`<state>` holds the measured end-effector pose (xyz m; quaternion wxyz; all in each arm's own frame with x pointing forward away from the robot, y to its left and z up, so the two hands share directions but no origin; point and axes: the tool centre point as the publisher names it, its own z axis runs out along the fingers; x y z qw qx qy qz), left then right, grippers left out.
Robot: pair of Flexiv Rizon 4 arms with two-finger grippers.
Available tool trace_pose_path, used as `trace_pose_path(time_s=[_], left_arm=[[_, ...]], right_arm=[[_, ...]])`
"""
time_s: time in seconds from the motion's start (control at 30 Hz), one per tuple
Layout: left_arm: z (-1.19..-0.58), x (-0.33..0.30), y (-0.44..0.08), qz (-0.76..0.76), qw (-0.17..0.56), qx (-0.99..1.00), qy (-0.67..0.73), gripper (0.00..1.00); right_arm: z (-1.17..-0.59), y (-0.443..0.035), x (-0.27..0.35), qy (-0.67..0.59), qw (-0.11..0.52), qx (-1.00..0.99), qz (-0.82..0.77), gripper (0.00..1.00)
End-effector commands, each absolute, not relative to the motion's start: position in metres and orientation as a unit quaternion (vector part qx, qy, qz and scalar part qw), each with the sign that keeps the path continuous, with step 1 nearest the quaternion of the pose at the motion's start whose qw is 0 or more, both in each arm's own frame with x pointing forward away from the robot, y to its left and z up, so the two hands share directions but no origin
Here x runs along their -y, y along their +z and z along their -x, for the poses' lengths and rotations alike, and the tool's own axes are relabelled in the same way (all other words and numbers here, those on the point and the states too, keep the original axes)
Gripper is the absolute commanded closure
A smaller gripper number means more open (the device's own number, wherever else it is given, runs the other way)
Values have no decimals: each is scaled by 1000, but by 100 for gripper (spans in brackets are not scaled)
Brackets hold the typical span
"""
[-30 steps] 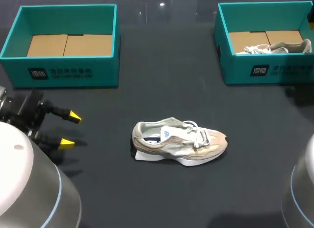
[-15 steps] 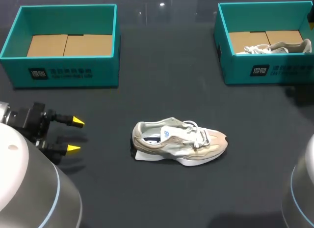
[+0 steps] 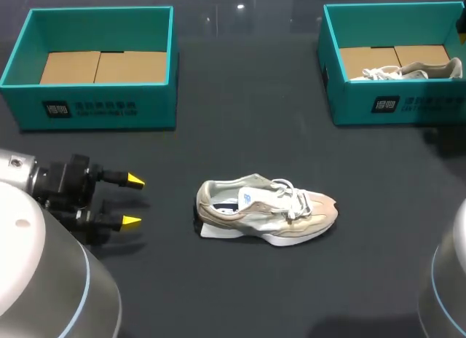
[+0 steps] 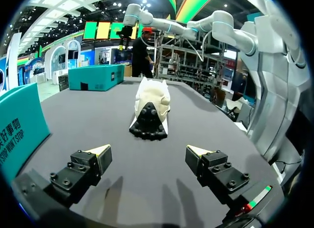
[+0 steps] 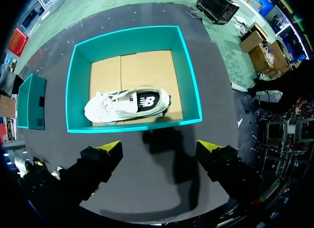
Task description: Take the shoe out of the shoebox, open the shoe tongue, remove and reinsert the insole, then place the shoe into the shoebox
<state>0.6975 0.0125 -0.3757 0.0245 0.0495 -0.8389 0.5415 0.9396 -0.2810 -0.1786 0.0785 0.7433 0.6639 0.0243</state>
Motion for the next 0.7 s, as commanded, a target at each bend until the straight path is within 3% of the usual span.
trace_pose_path(time_s=[0.03, 0.7], left_arm=[[-701, -3, -375, -51, 18, 839, 541, 0], [-712, 6, -388, -62, 19, 828, 557, 0]], right_arm=[[-939, -179, 281, 24, 79, -663, -744, 0], [-939, -179, 281, 24, 79, -663, -744, 0]])
